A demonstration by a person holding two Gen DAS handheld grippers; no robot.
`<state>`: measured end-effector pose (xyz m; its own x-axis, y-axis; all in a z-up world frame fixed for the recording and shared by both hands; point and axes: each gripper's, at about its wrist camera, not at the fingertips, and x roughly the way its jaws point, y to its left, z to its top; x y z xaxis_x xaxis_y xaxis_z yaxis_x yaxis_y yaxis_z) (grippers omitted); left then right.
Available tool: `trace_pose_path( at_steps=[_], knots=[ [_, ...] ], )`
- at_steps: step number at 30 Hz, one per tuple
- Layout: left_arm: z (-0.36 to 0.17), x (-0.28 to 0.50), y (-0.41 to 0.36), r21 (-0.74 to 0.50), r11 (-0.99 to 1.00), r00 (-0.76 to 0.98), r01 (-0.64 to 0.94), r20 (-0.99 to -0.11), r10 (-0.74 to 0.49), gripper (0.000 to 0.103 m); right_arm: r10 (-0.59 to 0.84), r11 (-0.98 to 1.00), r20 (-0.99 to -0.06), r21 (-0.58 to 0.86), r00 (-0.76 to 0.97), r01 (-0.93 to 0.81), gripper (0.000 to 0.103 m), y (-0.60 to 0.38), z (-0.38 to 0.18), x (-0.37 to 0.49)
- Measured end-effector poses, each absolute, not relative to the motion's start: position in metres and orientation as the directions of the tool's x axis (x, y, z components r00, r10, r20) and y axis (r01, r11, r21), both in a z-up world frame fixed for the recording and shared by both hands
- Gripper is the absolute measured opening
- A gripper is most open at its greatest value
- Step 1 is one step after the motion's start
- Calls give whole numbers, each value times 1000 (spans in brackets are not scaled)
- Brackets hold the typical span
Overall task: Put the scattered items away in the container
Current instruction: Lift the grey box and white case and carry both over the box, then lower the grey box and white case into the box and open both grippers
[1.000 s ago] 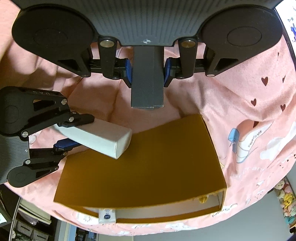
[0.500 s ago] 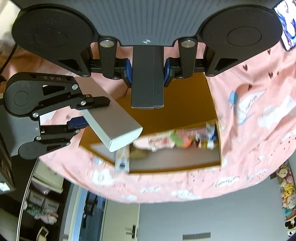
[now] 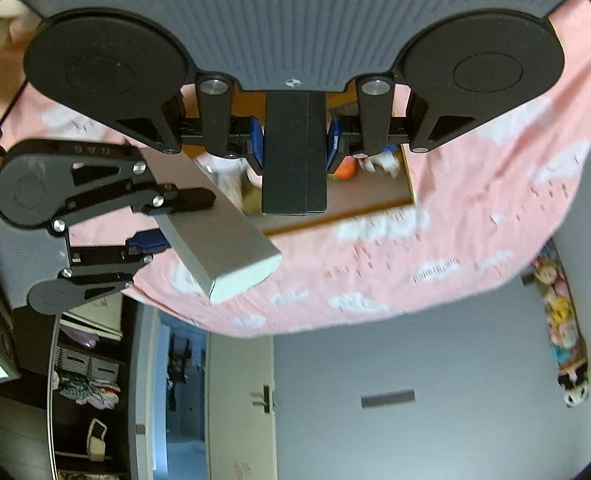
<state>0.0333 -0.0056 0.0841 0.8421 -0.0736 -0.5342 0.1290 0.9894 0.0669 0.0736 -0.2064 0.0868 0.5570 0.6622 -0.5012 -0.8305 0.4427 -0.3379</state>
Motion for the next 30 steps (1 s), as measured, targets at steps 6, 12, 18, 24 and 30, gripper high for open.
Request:
trace_pose_path(
  at_steps=[6, 12, 18, 24, 30],
  knots=[
    [83, 55, -14, 63, 995, 878, 71, -477, -33, 38, 640, 465, -455, -412, 620, -783, 30, -193, 86, 93],
    [62, 89, -4, -15, 999, 878, -30, -478, 20, 38, 579, 504, -485, -419, 656, -755, 30, -161, 57, 126],
    [35, 122, 6, -33, 996, 830, -85, -555, 52, 38, 482, 535, -557, -425, 677, -730, 30, -130, 25, 153],
    [14, 139, 20, -121, 986, 785, -111, -619, 13, 38, 398, 552, -618, -429, 678, -715, 30, -112, 1, 173],
    [2, 150, 26, -143, 979, 772, -144, -636, 20, 38, 347, 560, -653, -431, 673, -708, 30, -101, -15, 182]
  ],
)
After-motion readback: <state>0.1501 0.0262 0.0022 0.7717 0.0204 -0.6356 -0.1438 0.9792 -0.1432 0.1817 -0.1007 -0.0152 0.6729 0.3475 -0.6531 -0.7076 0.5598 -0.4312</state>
